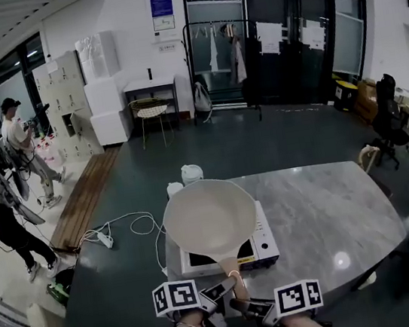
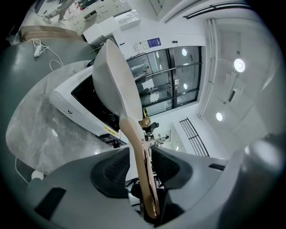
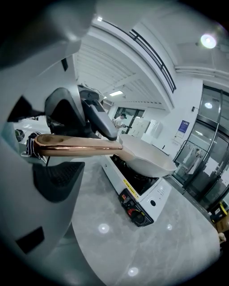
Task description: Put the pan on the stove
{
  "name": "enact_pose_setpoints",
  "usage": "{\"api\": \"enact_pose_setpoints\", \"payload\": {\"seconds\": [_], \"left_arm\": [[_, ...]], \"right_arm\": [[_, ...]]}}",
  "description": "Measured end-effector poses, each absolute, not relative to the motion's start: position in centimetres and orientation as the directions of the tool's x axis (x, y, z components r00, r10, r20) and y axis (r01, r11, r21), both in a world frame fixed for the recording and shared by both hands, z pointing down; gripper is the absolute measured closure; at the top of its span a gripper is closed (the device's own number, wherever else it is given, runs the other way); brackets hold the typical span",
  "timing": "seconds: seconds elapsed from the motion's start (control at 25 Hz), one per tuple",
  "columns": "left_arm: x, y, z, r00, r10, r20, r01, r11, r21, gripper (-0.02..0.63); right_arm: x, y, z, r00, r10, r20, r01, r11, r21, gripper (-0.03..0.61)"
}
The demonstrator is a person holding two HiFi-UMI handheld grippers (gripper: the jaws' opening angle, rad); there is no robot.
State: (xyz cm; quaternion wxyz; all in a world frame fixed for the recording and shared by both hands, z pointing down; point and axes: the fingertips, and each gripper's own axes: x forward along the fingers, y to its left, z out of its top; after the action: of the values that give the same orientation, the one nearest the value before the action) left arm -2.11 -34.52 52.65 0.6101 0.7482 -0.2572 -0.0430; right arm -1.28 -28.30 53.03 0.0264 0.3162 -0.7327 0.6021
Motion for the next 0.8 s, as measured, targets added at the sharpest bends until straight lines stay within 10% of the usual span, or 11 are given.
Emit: {"api": "enact_pose_setpoints", "payload": {"seconds": [0.56, 0.8], "left_arm": [[-7.3, -38.1, 50.3, 0.792, -0.588, 0.164, -0.308, -0.154, 0.939, 0.471], [-9.9, -40.2, 47.1, 0.745, -0.657, 0.117, -0.392, -0.289, 0.873, 0.598]], "right_arm": [[2.7, -34.5, 48.7, -0.791, -0.518, 0.326, -0.501, 0.242, -0.831, 0.278], [3.3, -36.8, 44.9, -0.800, -0.523, 0.295, -0.520, 0.356, -0.777, 0.278]]}}
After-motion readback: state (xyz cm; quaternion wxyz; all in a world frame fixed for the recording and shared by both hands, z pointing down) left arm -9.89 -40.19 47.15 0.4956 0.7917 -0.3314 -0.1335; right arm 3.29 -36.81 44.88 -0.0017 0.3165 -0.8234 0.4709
